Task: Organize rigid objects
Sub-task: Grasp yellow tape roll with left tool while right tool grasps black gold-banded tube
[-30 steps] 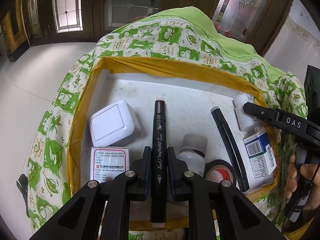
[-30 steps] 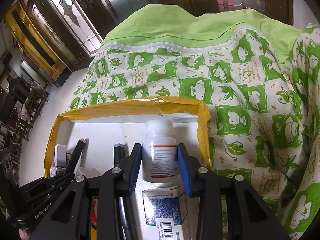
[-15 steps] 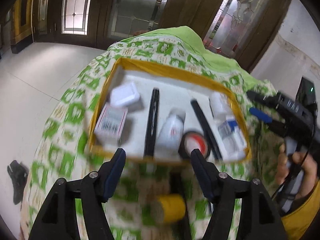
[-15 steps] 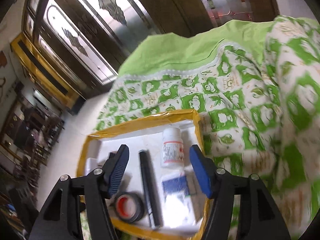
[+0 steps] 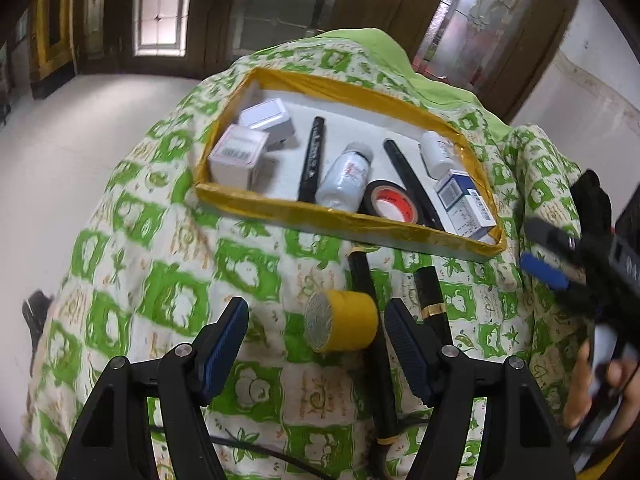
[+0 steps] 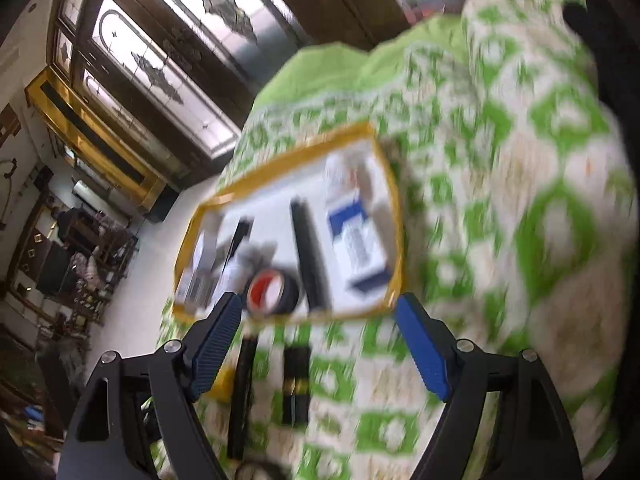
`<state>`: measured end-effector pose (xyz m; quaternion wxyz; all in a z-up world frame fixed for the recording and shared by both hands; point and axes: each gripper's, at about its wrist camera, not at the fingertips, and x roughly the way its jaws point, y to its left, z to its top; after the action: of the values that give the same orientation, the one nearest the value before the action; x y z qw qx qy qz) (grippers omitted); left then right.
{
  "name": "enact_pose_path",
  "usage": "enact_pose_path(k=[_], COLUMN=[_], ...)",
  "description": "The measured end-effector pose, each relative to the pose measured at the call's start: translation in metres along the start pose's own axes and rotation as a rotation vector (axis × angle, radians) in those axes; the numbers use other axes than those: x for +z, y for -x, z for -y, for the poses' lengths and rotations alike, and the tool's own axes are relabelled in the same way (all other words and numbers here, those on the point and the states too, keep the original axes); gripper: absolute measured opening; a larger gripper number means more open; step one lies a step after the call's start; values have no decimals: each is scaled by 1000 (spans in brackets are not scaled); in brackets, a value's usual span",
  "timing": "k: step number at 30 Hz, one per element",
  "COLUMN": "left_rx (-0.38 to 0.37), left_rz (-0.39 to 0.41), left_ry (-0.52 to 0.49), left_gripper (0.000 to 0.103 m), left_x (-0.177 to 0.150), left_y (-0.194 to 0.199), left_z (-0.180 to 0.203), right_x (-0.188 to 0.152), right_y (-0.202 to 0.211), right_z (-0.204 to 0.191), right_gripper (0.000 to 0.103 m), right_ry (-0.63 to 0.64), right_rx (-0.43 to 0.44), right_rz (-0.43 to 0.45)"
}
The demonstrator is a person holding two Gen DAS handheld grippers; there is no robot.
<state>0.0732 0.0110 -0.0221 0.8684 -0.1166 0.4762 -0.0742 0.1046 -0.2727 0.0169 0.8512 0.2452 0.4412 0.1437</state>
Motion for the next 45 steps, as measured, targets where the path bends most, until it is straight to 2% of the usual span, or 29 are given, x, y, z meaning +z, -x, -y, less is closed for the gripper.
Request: enact_pose_path(k=[9, 16, 24, 25, 28, 30, 40, 45], left_rx=[-18, 2, 48, 50, 33, 34, 21, 36], left_rz=[-17, -32, -37, -40, -69, -68, -68, -108], left_ry=[92, 6, -117, -117, -94, -86, -67, -62], left_gripper=[74, 74, 74, 71, 44, 36, 34, 34], left_x=[-1, -4, -5, -4, -3, -3, -7, -9], left_y=[-3, -9, -24, -26, -33, -33, -22, -31], left_z=[-16, 1, 25, 25, 20, 19, 16, 15], right_x=[-25, -32, -37, -38, -41, -41, -39, -40], right_y=[-19, -33, -36, -38, -43, -47, -81, -89], right_z=[-6, -15, -20, -21, -23, -23, -16, -27], right_gripper=[78, 59, 58, 58, 57, 57, 52, 43], right_ry=[19, 44, 56, 59, 64, 61, 17, 97], right_rx=[15, 28, 21, 18, 15, 16, 7, -47], right_rz=[-117, -178, -192, -198, -209, -219, -291, -289])
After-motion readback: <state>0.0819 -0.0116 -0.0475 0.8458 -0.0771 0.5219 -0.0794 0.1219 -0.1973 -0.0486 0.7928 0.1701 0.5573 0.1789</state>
